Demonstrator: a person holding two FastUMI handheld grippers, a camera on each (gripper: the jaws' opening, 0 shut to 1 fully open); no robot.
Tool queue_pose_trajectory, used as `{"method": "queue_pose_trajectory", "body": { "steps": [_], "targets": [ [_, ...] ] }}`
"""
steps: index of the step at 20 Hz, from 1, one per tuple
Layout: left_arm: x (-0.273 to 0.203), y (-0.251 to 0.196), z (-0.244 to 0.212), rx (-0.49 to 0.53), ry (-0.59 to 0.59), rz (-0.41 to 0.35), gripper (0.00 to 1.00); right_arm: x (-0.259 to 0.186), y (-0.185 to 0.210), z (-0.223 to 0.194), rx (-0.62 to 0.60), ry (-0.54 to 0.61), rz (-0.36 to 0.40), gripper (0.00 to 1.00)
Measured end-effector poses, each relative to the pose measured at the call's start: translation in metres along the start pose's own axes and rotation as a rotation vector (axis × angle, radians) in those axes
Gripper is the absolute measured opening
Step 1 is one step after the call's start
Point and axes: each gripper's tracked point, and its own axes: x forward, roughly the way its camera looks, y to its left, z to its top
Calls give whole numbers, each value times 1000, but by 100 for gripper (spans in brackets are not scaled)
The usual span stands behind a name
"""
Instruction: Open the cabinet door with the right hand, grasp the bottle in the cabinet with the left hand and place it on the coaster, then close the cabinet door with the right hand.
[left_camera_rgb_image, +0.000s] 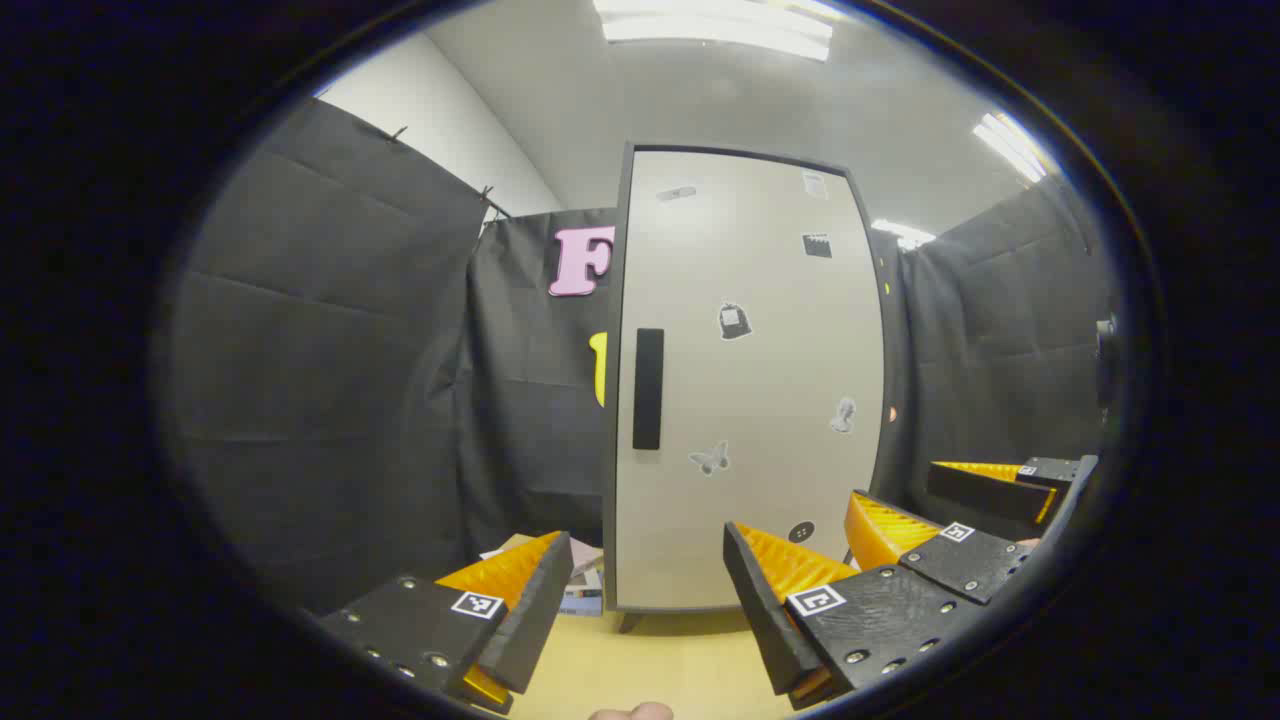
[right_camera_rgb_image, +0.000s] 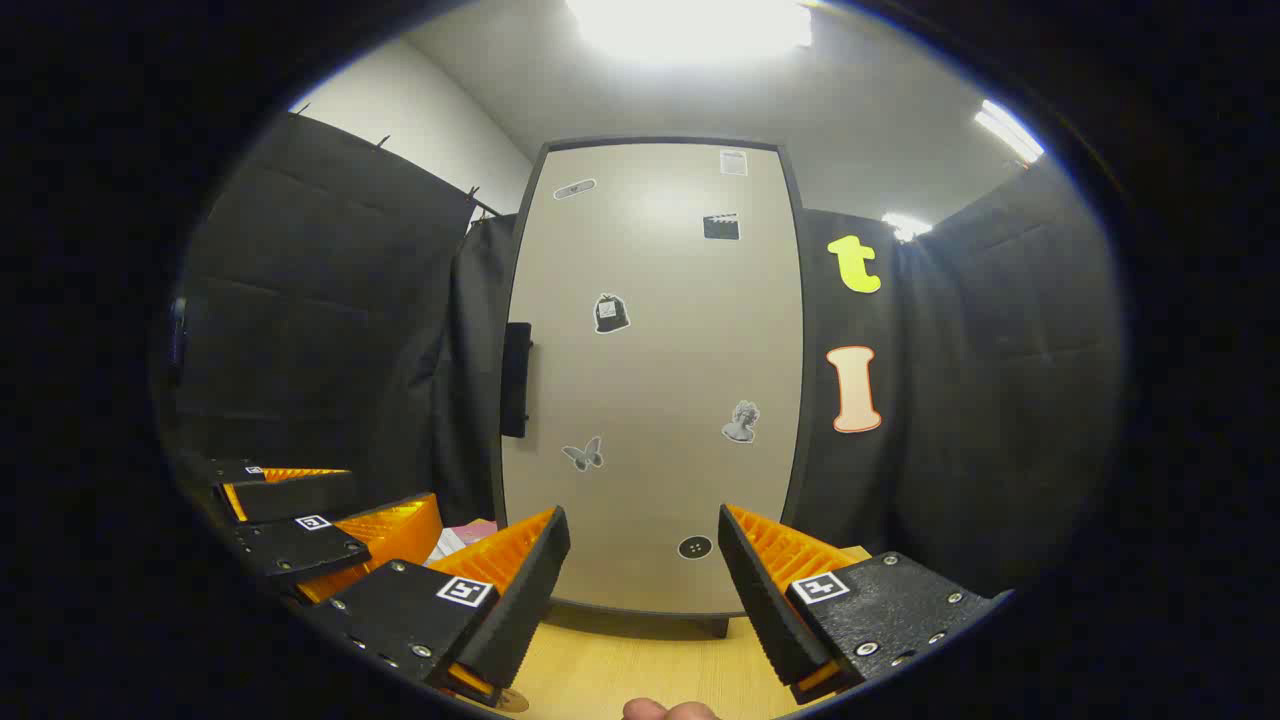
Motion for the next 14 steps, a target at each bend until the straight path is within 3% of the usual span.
{"method": "queue_pose_trajectory", "body": {
  "steps": [5,6,7,8,9,14],
  "targets": [
    [-9,25,-9,-56,16,37,83,0,0,0,1,-2,2,95],
    [-9,30,-10,-60,15,48,87,0,1,-2,4,5,6,95],
    [-9,34,-8,-57,13,56,83,1,3,-4,1,13,9,96],
    [-8,37,-9,-44,15,62,91,1,1,-6,-1,21,2,95],
    [-8,39,-8,-29,19,63,87,0,0,-7,3,23,-3,95],
    [-2,28,-10,-17,57,33,87,2,6,-8,5,19,7,95]
  ]
}}
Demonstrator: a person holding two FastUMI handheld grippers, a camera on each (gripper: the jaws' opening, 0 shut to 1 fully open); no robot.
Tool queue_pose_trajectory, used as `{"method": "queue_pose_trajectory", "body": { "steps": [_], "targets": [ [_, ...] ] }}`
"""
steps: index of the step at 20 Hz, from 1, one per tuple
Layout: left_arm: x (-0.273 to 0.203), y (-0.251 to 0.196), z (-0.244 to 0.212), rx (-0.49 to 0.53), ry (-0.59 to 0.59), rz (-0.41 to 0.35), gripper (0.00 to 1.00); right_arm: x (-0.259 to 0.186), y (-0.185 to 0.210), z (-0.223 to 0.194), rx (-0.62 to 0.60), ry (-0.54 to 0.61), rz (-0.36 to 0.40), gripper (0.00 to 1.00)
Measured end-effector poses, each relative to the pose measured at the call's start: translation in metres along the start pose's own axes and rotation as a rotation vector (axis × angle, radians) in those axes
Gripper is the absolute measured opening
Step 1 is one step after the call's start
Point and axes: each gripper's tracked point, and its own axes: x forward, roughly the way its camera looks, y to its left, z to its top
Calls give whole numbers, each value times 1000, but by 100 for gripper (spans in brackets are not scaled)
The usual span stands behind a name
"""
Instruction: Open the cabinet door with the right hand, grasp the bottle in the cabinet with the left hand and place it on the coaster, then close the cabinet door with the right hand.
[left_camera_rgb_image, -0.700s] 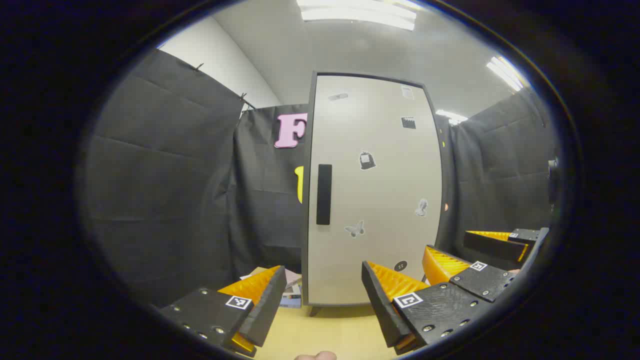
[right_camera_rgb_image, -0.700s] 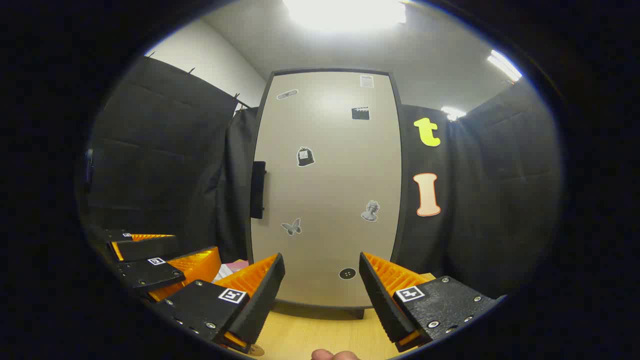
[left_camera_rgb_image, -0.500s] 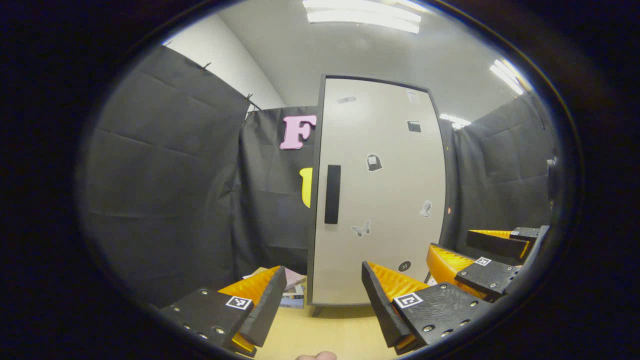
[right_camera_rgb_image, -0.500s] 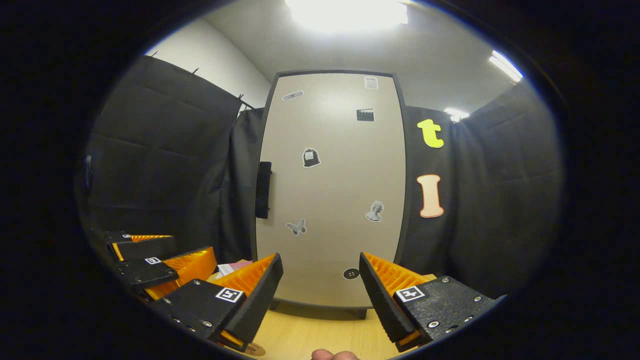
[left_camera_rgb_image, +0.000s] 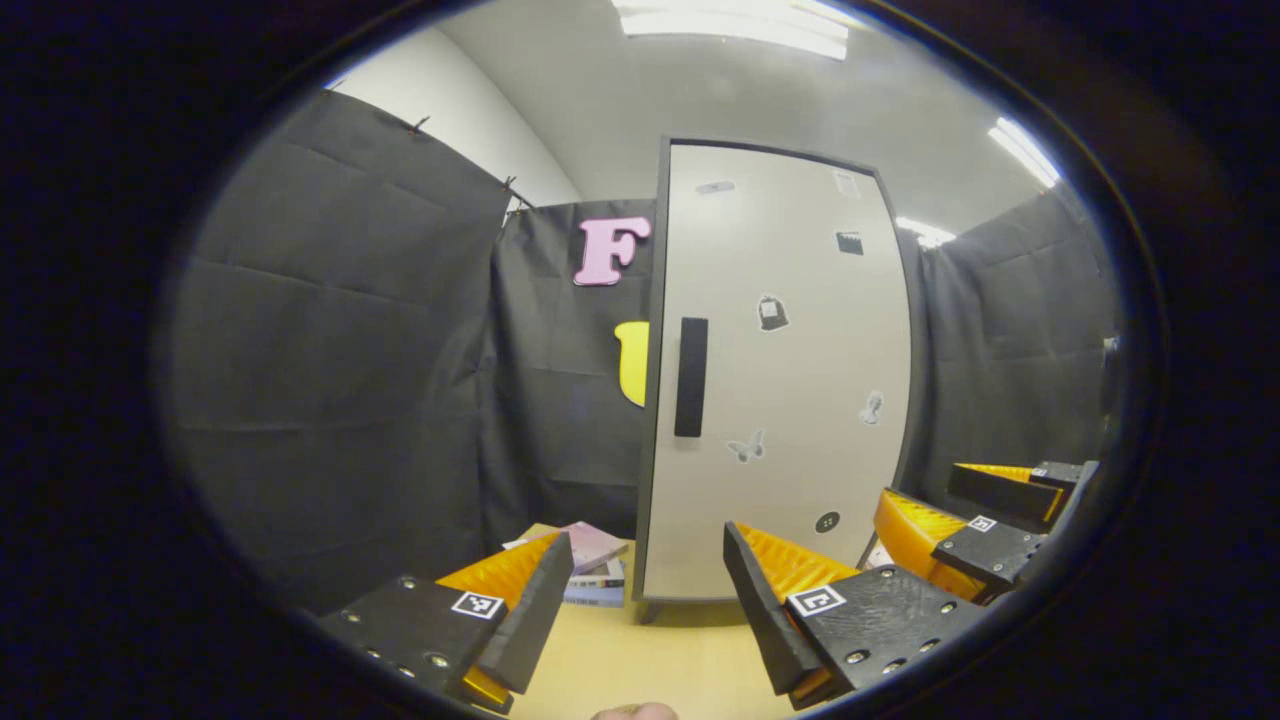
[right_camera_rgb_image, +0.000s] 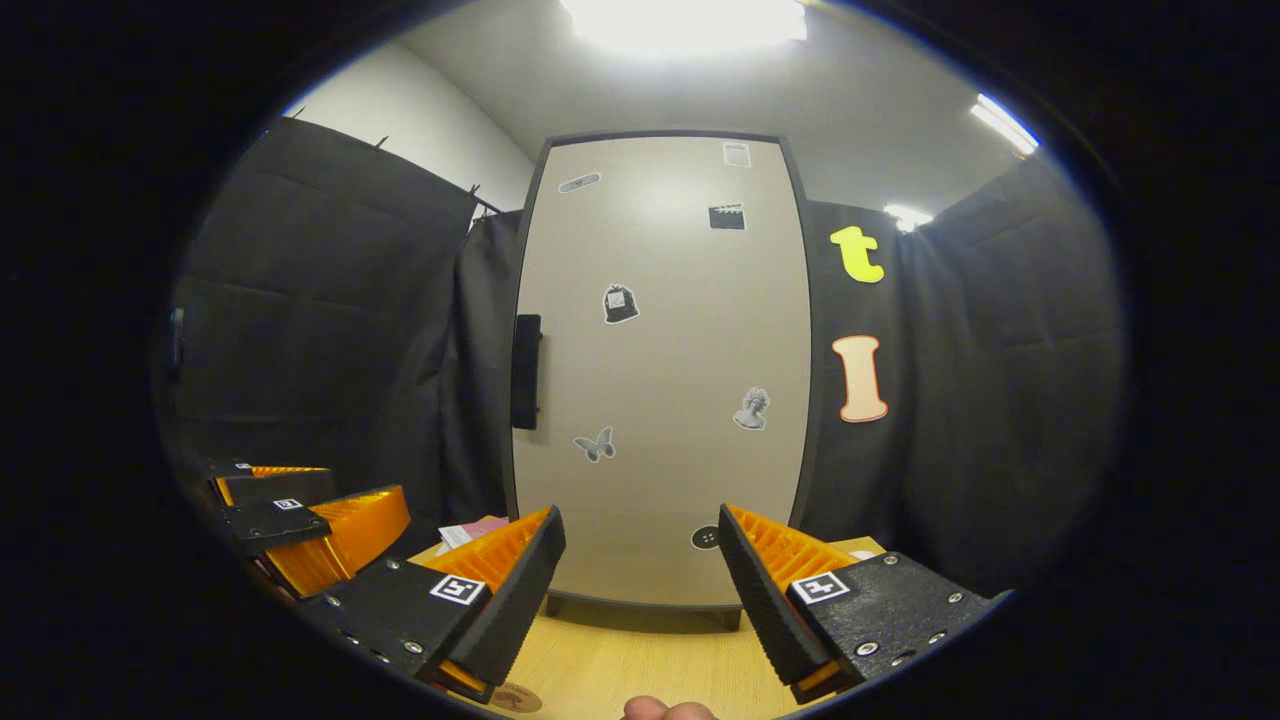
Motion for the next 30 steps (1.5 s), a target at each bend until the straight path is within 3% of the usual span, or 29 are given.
{"method": "queue_pose_trajectory", "body": {
  "steps": [8,11,14,16,17,19,20,21,25,29,30],
  "targets": [
    [13,-17,2,6,7,-50,87,7,-5,-4,-1,25,-9,95],
    [17,-21,4,15,4,-59,92,8,-9,-4,11,31,-18,95],
    [18,-25,7,24,-2,-73,87,11,-15,-4,8,31,-28,95],
    [17,-28,10,29,-11,-83,91,16,-22,-1,12,29,-41,95],
    [16,-30,10,23,-11,-96,87,20,-27,0,9,29,-50,95],
    [8,-39,6,4,-9,-148,82,32,-37,0,8,32,-56,95],
    [1,-37,0,8,-4,-159,92,39,-42,0,13,36,-61,95],
    [-6,-34,-4,15,-2,-165,91,45,-48,2,21,35,-66,95],
    [-33,-20,-20,48,11,-142,87,79,-62,22,23,9,-101,95],
    [-57,-14,-32,95,22,-138,83,107,-40,45,36,-14,-53,95],
    [-62,-12,-35,97,27,-130,91,112,-31,53,37,-29,-37,95]
  ]
}}
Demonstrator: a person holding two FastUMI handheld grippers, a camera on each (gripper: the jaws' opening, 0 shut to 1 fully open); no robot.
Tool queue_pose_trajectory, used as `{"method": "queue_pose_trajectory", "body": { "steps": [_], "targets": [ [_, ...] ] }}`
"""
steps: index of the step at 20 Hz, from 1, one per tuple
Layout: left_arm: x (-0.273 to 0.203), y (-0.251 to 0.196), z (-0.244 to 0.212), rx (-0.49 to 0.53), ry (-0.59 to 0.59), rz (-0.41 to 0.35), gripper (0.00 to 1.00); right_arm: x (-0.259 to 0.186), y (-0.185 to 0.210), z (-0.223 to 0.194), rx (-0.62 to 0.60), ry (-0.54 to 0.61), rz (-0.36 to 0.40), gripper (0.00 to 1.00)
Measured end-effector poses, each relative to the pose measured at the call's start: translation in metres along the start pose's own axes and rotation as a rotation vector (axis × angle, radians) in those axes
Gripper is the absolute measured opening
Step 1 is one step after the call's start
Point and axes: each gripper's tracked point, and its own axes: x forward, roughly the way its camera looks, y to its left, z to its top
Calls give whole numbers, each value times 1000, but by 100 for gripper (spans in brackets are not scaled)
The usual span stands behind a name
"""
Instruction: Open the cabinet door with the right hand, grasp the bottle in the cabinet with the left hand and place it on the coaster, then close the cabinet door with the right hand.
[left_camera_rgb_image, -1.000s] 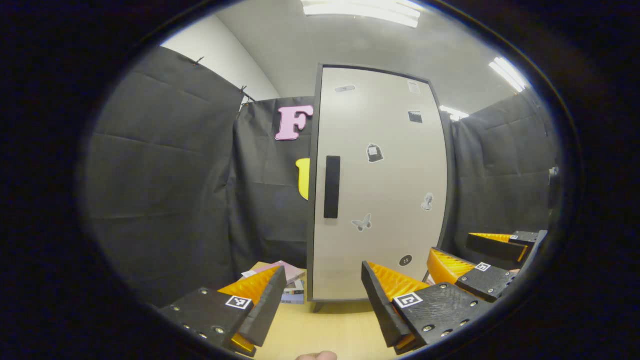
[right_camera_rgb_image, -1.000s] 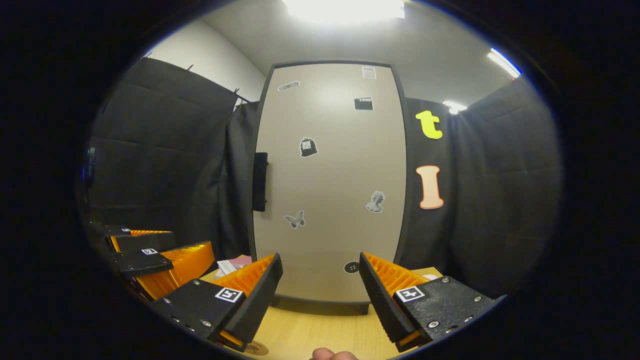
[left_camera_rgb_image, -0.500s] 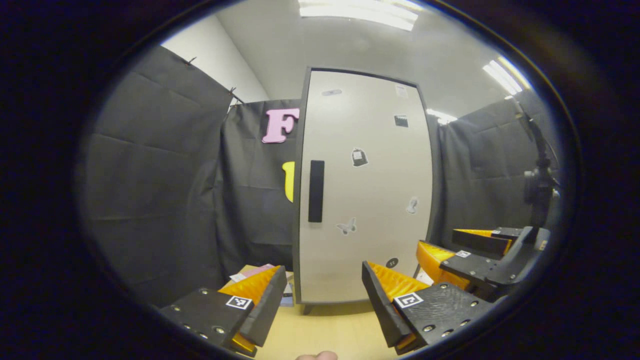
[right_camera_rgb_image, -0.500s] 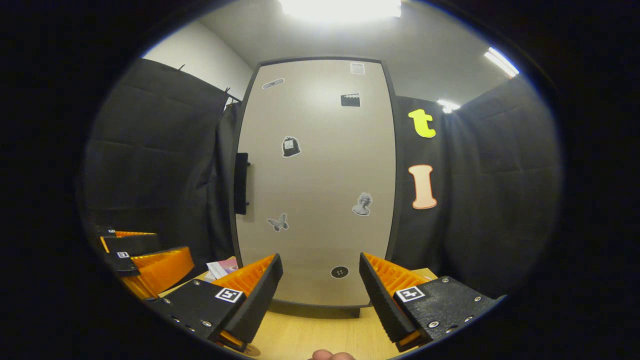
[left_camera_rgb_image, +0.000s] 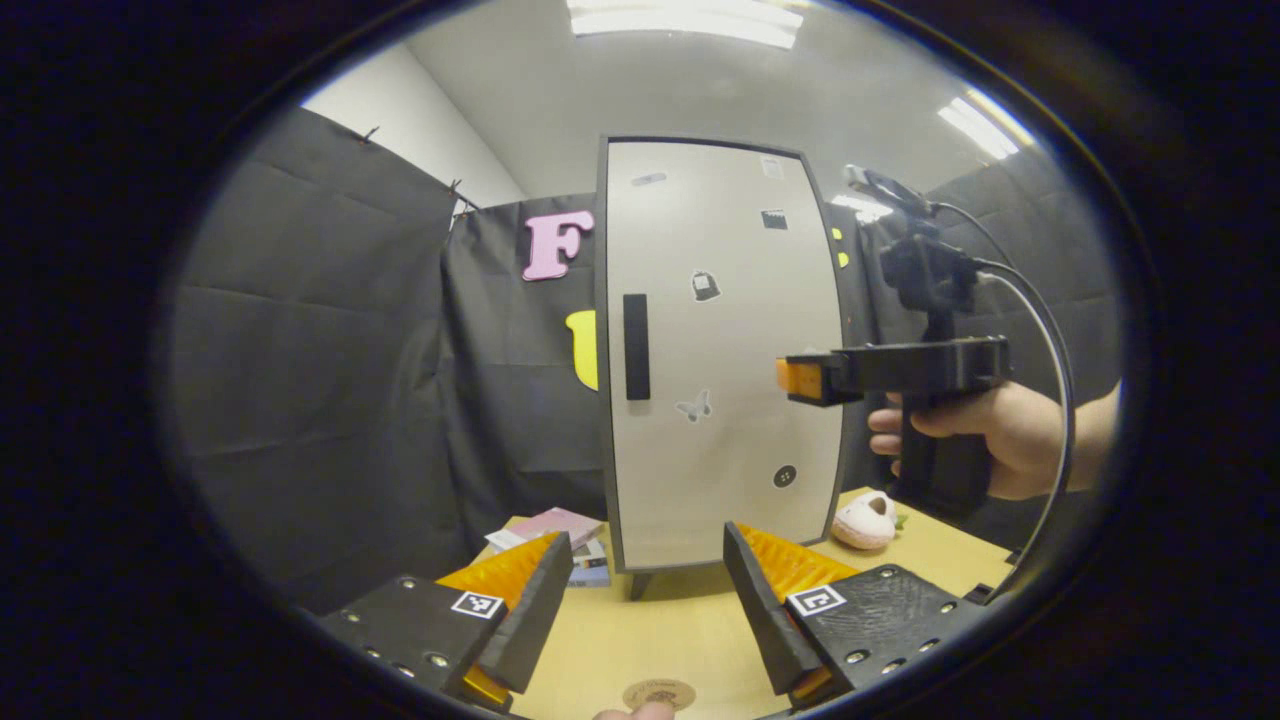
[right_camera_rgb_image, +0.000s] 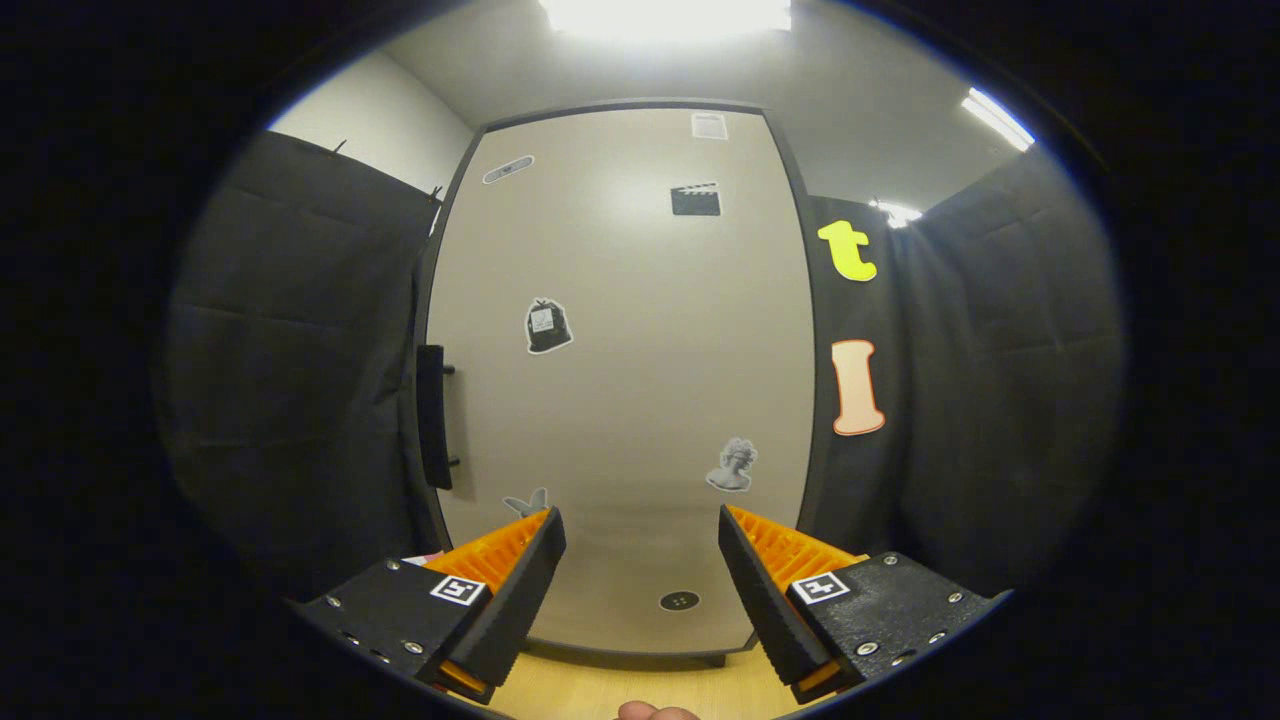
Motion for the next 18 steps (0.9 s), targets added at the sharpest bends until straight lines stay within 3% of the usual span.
{"method": "queue_pose_trajectory", "body": {
  "steps": [1,2,3,7,8,9,12,15,17,18],
  "targets": [
    [-4,0,-4,-4,7,3,82,5,11,9,4,-18,18,95],
    [-10,1,-9,-12,15,11,91,10,23,18,5,-37,40,95],
    [-14,4,-12,-19,25,24,82,14,35,28,3,-55,58,95],
    [-33,16,-22,-36,39,62,91,32,87,54,-4,-106,134,95],
    [-38,18,-24,-33,40,73,83,37,101,56,-3,-104,151,95],
    [-43,23,-24,-29,43,88,91,44,113,55,-9,-95,163,96],
    [-59,36,-36,-50,64,132,87,66,128,49,-90,-92,117,94],
    [-75,52,-53,-81,101,190,91,82,157,35,-101,-69,153,89],
    [-86,63,-55,-86,109,224,87,90,169,20,-101,-25,167,88],
    [-90,70,-57,-84,109,242,91,99,171,11,-109,-7,175,87]
  ]
}}
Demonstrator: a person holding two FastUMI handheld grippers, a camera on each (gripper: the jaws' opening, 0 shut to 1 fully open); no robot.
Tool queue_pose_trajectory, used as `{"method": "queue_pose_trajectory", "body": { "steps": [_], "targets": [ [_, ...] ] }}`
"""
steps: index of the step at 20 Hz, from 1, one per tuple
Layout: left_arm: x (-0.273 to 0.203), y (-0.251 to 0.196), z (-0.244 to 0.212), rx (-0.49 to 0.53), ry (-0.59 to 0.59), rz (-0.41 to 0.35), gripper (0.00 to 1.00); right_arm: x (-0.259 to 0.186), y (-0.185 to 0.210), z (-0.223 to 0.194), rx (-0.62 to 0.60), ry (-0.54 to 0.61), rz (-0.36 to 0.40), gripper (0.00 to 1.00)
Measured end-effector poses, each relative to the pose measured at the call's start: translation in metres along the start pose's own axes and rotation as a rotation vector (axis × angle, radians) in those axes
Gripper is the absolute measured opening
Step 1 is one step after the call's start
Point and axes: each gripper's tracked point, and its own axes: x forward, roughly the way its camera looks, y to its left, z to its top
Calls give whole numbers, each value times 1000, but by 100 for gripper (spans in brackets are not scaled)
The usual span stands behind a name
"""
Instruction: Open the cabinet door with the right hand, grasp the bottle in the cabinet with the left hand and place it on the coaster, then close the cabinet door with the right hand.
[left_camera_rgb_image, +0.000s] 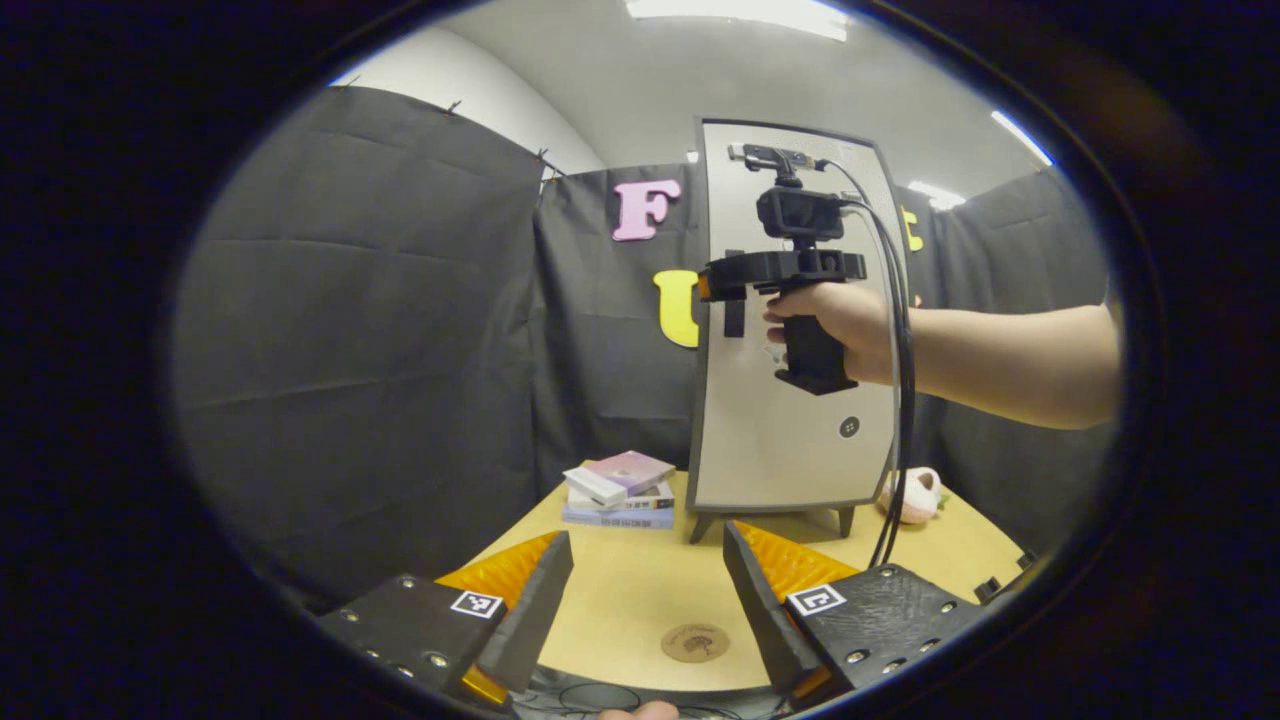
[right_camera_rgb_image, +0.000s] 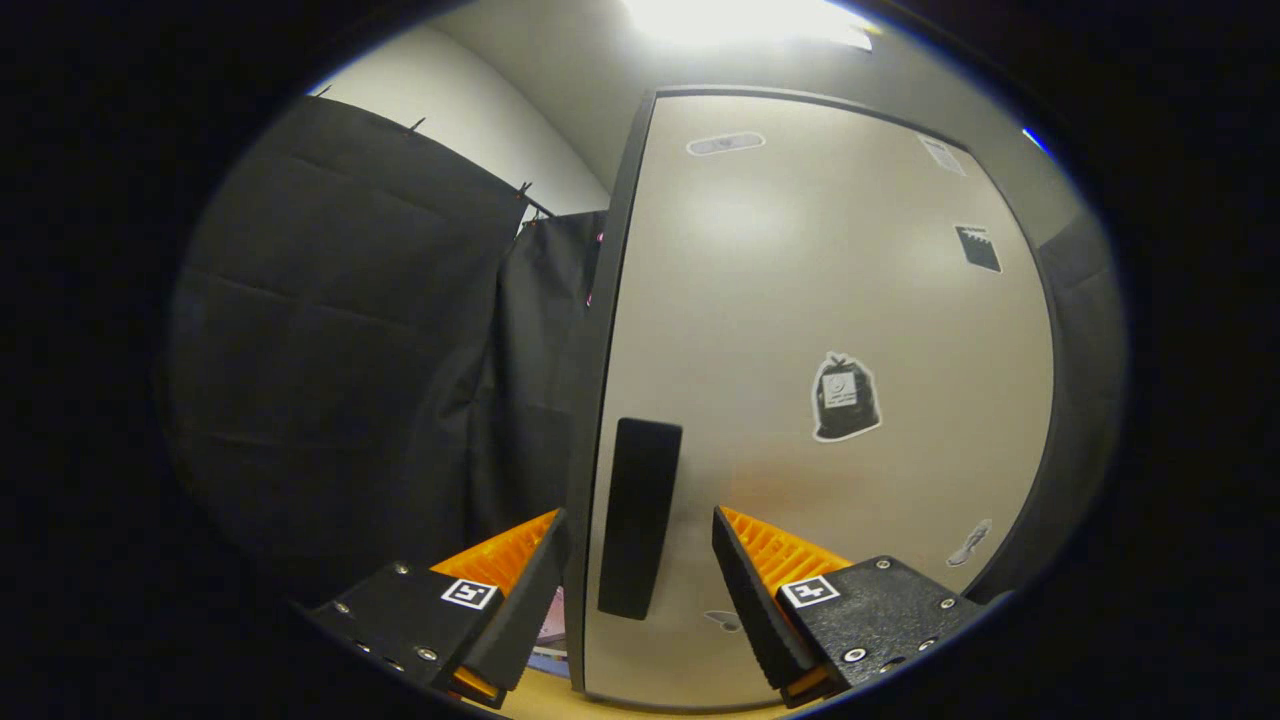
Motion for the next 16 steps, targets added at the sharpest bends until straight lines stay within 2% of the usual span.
{"method": "queue_pose_trajectory", "body": {
  "steps": [2,3,5,7,8,9,10,11,12,14,16],
  "targets": [
    [-6,13,-4,-10,1,35,87,9,0,-16,-24,39,2,85],
    [-7,17,-6,-23,1,48,87,14,6,-18,-20,28,19,76],
    [-7,25,-13,-42,10,71,92,12,1,-18,-54,19,-17,56],
    [-10,29,-15,-49,17,87,87,13,0,-18,-23,15,10,35],
    [-13,32,-17,-49,16,93,83,12,0,-18,-10,15,33,32],
    [-14,35,-16,-48,11,98,92,12,0,-17,-3,17,55,28],
    [-14,36,-16,-45,7,99,87,11,1,-18,1,27,77,27],
    [-13,35,-15,-43,1,97,87,10,2,-19,8,37,94,23],
    [-11,33,-13,-41,-8,93,92,10,2,-19,12,43,106,22],
    [-7,29,-11,-38,-15,84,83,11,1,-18,6,48,114,21],
    [-11,22,-10,-32,-20,70,92,10,1,-19,10,52,115,21]
  ]
}}
